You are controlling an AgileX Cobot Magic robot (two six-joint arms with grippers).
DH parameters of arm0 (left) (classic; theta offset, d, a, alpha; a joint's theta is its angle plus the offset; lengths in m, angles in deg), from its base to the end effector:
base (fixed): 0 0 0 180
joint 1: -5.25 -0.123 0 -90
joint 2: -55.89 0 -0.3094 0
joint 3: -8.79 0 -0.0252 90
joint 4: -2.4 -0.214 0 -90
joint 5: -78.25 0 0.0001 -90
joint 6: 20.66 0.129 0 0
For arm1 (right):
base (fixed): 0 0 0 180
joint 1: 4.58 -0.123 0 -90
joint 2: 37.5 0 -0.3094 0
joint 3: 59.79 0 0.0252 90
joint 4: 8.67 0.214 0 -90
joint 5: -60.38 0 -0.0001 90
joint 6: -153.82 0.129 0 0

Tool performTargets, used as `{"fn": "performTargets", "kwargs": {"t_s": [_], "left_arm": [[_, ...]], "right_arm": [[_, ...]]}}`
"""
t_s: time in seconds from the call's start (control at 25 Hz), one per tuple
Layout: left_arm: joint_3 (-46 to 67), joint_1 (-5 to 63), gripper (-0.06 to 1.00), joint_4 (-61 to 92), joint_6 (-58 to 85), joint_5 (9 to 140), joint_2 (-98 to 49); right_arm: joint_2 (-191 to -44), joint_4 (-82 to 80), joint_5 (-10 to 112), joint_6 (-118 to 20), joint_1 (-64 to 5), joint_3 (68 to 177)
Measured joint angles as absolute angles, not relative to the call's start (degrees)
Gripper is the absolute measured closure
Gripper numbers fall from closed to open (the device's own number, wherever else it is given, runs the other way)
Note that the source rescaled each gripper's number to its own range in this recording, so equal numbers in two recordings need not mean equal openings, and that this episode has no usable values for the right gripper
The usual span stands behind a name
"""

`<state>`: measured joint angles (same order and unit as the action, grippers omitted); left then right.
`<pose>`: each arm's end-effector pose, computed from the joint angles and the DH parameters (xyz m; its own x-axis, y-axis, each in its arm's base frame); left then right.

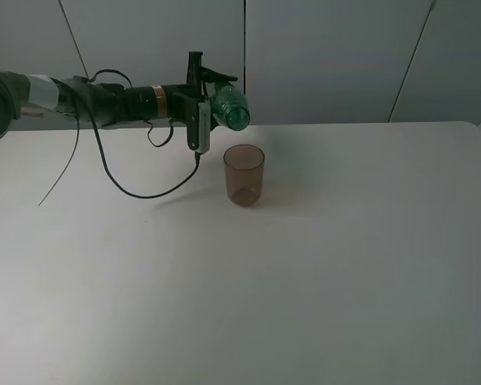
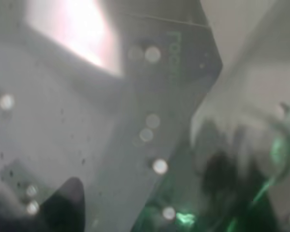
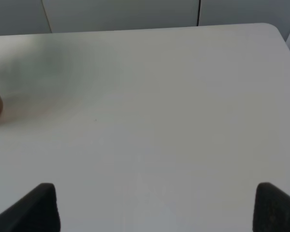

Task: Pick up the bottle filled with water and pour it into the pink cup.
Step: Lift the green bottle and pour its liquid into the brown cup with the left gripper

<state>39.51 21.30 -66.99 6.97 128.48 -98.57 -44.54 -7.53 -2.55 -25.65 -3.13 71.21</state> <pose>0.5117 -0.2437 0.1416 0.8612 0.4741 -0.1832 0.2230 -0.0286 0.9744 -0.0308 0.0031 0.2388 -0.4839 0.0306 -0.8746 0.0187 0.9995 0.0246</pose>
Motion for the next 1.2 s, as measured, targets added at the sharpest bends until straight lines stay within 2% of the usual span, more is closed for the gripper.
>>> {"fn": "performTargets", "kwargs": {"t_s": [1.2], "left_arm": [[39.51, 22.19, 0.94, -66.23, 21.73, 126.93, -98.57]], "right_arm": [[-44.54, -7.53, -2.55, -25.65, -3.13, 71.21]]}}
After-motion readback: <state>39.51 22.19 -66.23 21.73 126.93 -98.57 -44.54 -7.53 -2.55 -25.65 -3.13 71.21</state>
